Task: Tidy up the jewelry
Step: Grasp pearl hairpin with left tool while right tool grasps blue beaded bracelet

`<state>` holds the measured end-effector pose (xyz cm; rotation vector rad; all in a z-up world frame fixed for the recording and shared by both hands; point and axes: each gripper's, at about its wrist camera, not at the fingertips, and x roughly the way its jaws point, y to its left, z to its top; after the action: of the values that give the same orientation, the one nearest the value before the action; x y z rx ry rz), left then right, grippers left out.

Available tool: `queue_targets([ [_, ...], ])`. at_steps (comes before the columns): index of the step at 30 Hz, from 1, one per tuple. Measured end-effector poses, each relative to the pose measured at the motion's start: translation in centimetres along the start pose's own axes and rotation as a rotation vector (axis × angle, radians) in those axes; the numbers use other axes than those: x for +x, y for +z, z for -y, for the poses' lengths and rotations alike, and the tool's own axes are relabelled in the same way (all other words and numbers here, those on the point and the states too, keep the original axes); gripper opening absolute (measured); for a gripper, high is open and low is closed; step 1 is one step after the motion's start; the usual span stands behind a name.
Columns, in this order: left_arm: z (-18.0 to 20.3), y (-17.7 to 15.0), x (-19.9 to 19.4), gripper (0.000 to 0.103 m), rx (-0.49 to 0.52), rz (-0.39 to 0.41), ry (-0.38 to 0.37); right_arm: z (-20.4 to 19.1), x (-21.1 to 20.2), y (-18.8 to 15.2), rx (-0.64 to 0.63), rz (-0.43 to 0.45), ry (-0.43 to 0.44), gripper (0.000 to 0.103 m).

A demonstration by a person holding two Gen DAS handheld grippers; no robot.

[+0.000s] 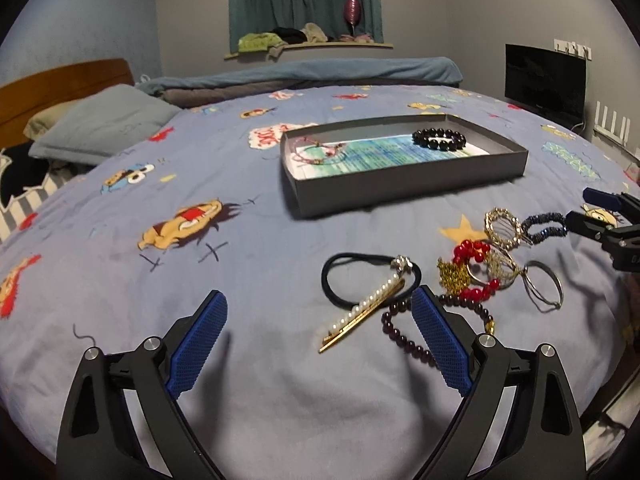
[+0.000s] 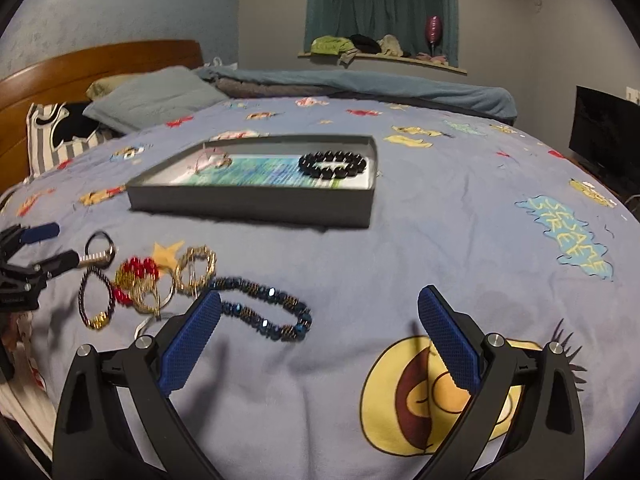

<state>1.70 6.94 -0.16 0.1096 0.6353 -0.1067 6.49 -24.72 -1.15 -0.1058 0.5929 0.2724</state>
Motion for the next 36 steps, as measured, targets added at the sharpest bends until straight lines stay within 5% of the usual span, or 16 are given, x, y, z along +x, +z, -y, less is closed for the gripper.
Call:
queue_targets([
  [11, 1.3, -0.6, 0.1, 0.058, 0.059, -0.021, -0.068, -0.3, 0.3, -0.1, 0.009, -0.004, 0.032, 0.096],
  [19, 1.5, -0.6, 0.6, 0.026, 0.064, -0.048, -0.105, -0.9, 0.5, -0.3, -0.02, -0.02, 0.044, 0.076],
  [29, 2.1, -0.9, 1.1, 0.025, 0.098, -0.078, -0.111, -0.5, 0.8, -0.1, 0.001, -0.032, 0.053, 0.057],
  [36, 2.3, -1.0, 1.5, 0.013, 0.106, -0.096, -0.117, -0.4, 1.2, 0.0, 0.02, -0.046, 0.071, 0.044],
])
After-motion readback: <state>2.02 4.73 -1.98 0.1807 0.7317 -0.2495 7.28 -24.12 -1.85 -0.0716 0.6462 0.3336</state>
